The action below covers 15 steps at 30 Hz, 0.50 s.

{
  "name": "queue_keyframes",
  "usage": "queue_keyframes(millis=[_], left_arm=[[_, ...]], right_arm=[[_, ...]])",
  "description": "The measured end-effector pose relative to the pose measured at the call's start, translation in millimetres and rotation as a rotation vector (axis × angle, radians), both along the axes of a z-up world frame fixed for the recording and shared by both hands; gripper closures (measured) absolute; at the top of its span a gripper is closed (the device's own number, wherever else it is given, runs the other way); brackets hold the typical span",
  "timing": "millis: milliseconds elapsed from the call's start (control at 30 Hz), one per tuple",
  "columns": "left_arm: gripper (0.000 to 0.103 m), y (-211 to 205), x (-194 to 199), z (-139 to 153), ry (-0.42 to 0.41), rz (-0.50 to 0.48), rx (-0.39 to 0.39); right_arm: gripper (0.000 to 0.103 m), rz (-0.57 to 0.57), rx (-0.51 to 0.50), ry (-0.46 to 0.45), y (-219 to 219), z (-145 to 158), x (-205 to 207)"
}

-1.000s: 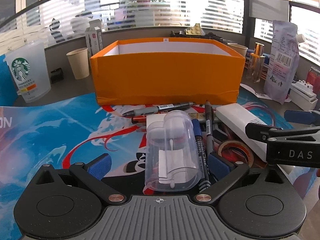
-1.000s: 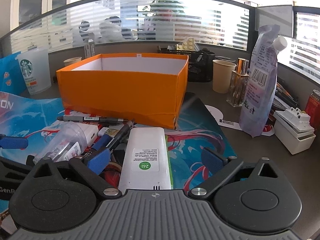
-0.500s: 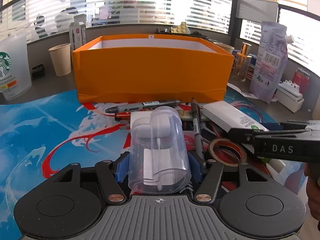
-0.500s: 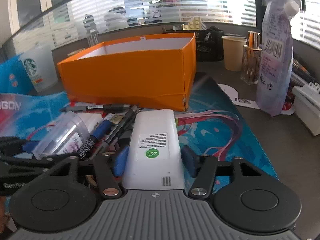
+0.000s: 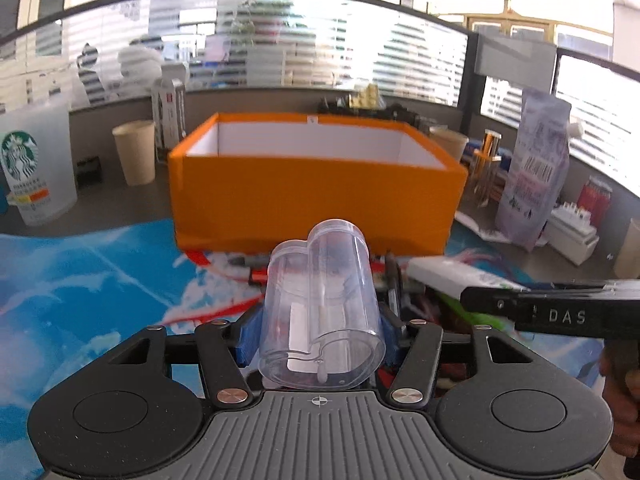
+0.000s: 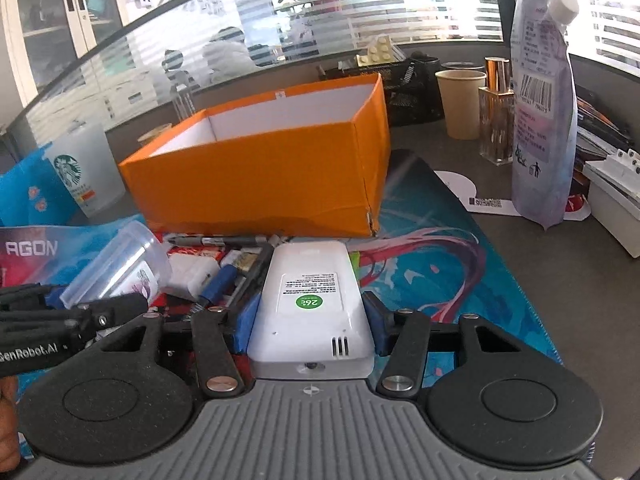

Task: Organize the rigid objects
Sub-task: 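Carry the clear case and white device with both tools over the orange box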

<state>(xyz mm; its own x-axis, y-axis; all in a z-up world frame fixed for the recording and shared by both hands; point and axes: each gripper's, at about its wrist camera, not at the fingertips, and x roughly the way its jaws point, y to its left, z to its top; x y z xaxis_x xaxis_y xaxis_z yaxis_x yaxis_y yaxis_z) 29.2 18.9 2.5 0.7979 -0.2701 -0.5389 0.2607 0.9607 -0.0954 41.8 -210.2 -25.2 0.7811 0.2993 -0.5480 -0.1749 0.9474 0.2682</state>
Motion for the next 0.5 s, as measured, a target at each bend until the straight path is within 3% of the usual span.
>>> queue_keyframes(millis=[500], left_arm=[[0.047, 7.9, 13.8, 55.6, -0.115, 0.024, 0.005]], right_arm=[[0.053, 0.076, 0.037, -0.143, 7.0, 54.1, -5.2]])
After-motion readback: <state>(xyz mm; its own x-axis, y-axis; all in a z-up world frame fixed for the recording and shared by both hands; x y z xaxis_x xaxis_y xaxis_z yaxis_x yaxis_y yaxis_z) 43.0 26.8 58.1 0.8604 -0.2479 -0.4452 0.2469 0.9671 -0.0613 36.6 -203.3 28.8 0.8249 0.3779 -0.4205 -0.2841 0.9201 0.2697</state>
